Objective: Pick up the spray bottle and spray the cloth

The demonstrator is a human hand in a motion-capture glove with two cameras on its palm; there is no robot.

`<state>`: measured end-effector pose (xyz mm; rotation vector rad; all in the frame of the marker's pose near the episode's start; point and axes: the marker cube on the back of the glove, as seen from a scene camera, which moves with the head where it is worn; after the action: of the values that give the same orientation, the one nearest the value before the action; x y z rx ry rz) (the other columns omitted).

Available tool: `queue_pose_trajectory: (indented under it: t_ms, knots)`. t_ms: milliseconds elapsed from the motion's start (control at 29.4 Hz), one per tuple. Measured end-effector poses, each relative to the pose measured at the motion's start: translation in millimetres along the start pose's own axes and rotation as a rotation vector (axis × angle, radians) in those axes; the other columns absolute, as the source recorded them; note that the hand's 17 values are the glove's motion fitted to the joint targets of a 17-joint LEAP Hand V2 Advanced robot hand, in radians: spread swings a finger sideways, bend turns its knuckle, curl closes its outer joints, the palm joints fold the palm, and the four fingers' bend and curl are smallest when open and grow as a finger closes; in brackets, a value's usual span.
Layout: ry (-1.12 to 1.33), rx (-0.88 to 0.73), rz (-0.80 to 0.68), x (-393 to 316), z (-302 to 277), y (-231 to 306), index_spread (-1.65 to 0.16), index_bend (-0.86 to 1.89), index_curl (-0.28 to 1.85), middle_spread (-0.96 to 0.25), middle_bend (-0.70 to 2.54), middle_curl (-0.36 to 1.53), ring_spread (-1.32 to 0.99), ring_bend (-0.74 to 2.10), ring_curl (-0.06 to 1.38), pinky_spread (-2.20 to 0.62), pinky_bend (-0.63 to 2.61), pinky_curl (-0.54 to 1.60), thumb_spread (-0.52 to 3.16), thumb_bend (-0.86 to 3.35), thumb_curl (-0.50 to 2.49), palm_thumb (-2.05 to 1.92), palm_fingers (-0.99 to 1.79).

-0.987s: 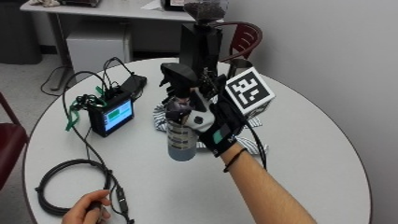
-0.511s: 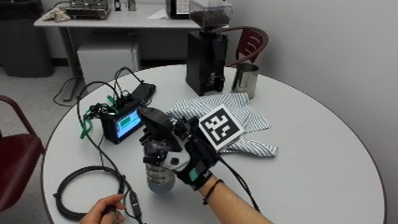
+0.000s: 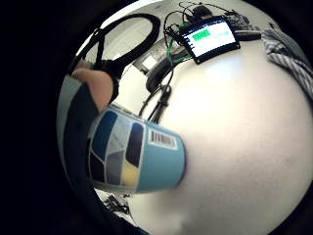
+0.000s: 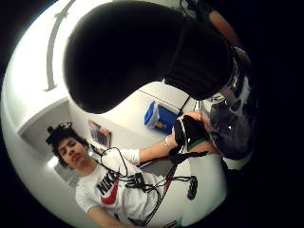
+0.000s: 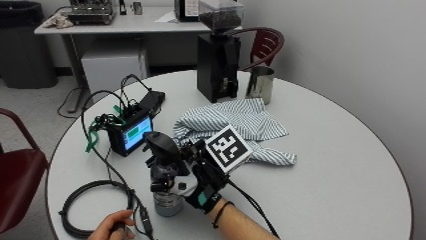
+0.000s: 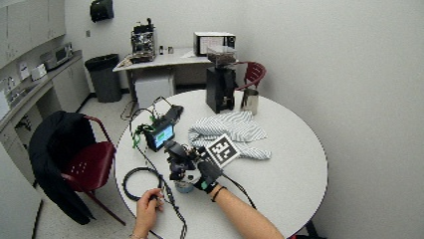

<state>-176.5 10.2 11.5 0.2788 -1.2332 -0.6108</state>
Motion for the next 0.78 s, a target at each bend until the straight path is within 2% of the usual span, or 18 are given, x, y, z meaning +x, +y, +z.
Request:
queue_pose_trajectory:
  t_ms: [102,340,511,613,783]
  knots:
    - [0.006,-0.014,0.009,6.9,-0.1,2.5,-0.3,0.07,0.23,-0.09,0.28,0.45,-0.11,0.48,0.41,0.01,0.24,0.37,0.9,-0.03,0.53,0.88,1.0]
    - [-0.041,-0.007,0.068,23.9,1.6,34.5,-0.33,-0.02,0.15,-0.08,0.25,0.43,-0.1,0.46,0.42,0.08,0.37,0.41,0.89,-0.04,0.49,0.86,0.69]
    - [-0.051,-0.024,0.046,24.9,1.1,58.9,-0.34,0.01,0.11,-0.07,0.28,0.43,-0.1,0.47,0.4,0.11,0.41,0.4,0.9,-0.03,0.47,0.84,0.64]
    - [0.029,-0.129,0.056,24.0,9.8,76.0,-0.35,0.02,0.1,-0.08,0.29,0.43,-0.1,0.49,0.39,0.12,0.42,0.4,0.9,-0.03,0.46,0.83,0.63]
    - [-0.016,-0.375,0.087,-5.6,49.2,83.0,-0.35,0.04,0.09,-0.08,0.31,0.43,-0.09,0.5,0.39,0.13,0.43,0.4,0.9,-0.03,0.45,0.82,0.63]
